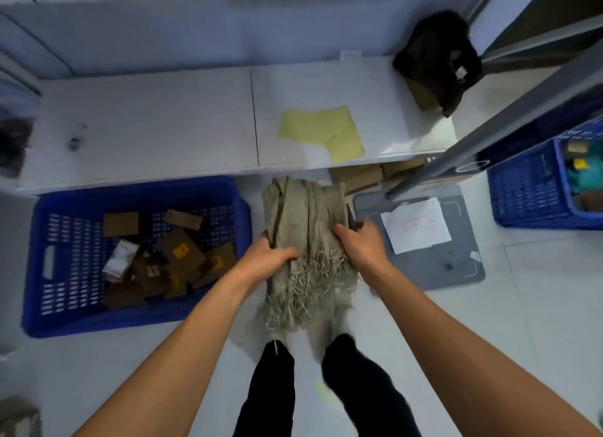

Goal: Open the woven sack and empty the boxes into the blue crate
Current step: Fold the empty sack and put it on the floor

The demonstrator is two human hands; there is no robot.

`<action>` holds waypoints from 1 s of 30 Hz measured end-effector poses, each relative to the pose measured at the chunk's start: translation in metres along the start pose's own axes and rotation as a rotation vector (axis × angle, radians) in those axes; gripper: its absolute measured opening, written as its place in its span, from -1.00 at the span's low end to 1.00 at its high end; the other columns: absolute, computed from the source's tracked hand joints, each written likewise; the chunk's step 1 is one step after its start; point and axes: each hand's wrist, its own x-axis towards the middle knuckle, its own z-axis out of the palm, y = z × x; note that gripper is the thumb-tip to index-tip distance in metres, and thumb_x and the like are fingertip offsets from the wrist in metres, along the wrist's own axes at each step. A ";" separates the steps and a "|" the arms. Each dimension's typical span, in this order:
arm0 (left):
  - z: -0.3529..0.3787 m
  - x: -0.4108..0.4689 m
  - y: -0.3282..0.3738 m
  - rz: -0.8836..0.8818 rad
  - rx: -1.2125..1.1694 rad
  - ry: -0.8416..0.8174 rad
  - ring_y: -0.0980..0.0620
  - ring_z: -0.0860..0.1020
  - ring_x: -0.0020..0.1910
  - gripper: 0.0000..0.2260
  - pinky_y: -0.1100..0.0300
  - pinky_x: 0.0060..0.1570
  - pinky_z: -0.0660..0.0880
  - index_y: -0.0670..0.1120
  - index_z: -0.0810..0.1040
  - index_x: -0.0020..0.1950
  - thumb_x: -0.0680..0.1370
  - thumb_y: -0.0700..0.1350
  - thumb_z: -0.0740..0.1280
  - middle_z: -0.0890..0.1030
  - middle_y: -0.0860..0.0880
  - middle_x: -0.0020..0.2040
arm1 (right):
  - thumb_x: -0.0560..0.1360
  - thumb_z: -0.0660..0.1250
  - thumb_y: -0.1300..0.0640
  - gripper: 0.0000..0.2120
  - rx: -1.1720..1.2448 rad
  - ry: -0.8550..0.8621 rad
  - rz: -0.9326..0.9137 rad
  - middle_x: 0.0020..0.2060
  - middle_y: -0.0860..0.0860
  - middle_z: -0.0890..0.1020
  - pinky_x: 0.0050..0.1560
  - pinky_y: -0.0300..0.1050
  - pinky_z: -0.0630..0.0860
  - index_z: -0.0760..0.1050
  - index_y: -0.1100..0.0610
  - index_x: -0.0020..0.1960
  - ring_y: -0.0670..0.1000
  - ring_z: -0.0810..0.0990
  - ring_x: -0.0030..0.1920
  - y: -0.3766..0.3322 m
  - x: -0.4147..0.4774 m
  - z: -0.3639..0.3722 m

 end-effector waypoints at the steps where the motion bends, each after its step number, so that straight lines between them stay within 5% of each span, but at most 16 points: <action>1: 0.003 0.018 -0.009 -0.014 -0.003 -0.012 0.07 0.59 0.11 -0.52 0.16 0.15 0.47 0.02 0.47 0.36 0.48 -0.07 0.51 0.63 0.09 0.11 | 0.50 0.40 -0.03 -0.65 -0.026 -0.014 0.005 0.01 0.12 0.64 0.06 0.08 0.59 0.48 0.18 0.15 0.13 0.64 0.00 0.010 0.019 0.005; 9: 0.046 0.175 -0.092 -0.149 0.040 0.123 0.12 0.52 -0.13 -0.89 0.23 -0.16 0.47 0.00 0.47 -0.01 0.58 -0.21 0.33 0.55 0.04 -0.09 | 0.50 0.34 0.02 -0.79 -0.148 -0.080 0.017 -0.08 0.12 0.66 0.03 0.14 0.61 0.55 0.12 0.05 0.18 0.65 -0.04 0.111 0.177 0.058; 14: 0.070 0.286 -0.158 -0.190 0.134 0.210 -0.15 0.61 -0.01 -0.84 0.00 0.13 0.56 -0.05 0.47 -0.19 0.56 -0.24 0.29 0.62 -0.14 -0.05 | 0.51 0.33 0.05 -0.78 -0.191 -0.111 -0.001 -0.12 0.09 0.64 -0.12 -0.03 0.56 0.58 0.10 0.11 0.17 0.64 -0.06 0.186 0.272 0.103; 18: 0.082 0.366 -0.203 -0.144 0.169 0.278 -0.09 0.57 -0.15 -0.87 0.20 -0.21 0.43 -0.08 0.53 -0.12 0.56 -0.24 0.23 0.58 -0.08 -0.17 | 0.54 0.28 0.00 -0.71 -0.277 -0.098 -0.058 -0.03 0.12 0.67 0.00 0.08 0.62 0.53 0.07 0.21 0.17 0.65 -0.04 0.234 0.333 0.142; 21: 0.087 0.412 -0.229 -0.095 0.219 0.342 0.02 0.52 -0.16 -0.82 0.22 -0.29 0.38 -0.09 0.51 0.18 0.61 -0.17 0.21 0.58 -0.06 -0.01 | 0.57 0.25 -0.04 -0.71 -0.348 -0.041 -0.144 -0.03 0.10 0.66 0.01 0.08 0.60 0.51 0.07 0.22 0.16 0.63 -0.06 0.260 0.369 0.174; 25: 0.095 0.455 -0.263 -0.088 0.326 0.295 -0.12 0.57 0.08 -0.66 -0.01 0.13 0.56 -0.04 0.41 0.36 0.59 -0.03 0.25 0.56 -0.13 0.18 | 0.60 0.24 -0.06 -0.69 -0.432 0.008 -0.167 0.01 0.10 0.66 -0.03 0.03 0.58 0.48 0.04 0.28 0.15 0.60 -0.08 0.286 0.404 0.205; 30: 0.091 0.467 -0.272 -0.161 0.452 0.228 -0.19 0.54 0.23 -0.38 -0.08 0.23 0.53 -0.04 0.22 0.55 0.55 0.17 0.28 0.50 -0.18 0.33 | 0.58 0.27 -0.11 -0.63 -0.501 0.014 -0.091 -0.05 0.08 0.60 0.00 0.06 0.57 0.45 0.07 0.28 0.14 0.57 -0.09 0.295 0.414 0.210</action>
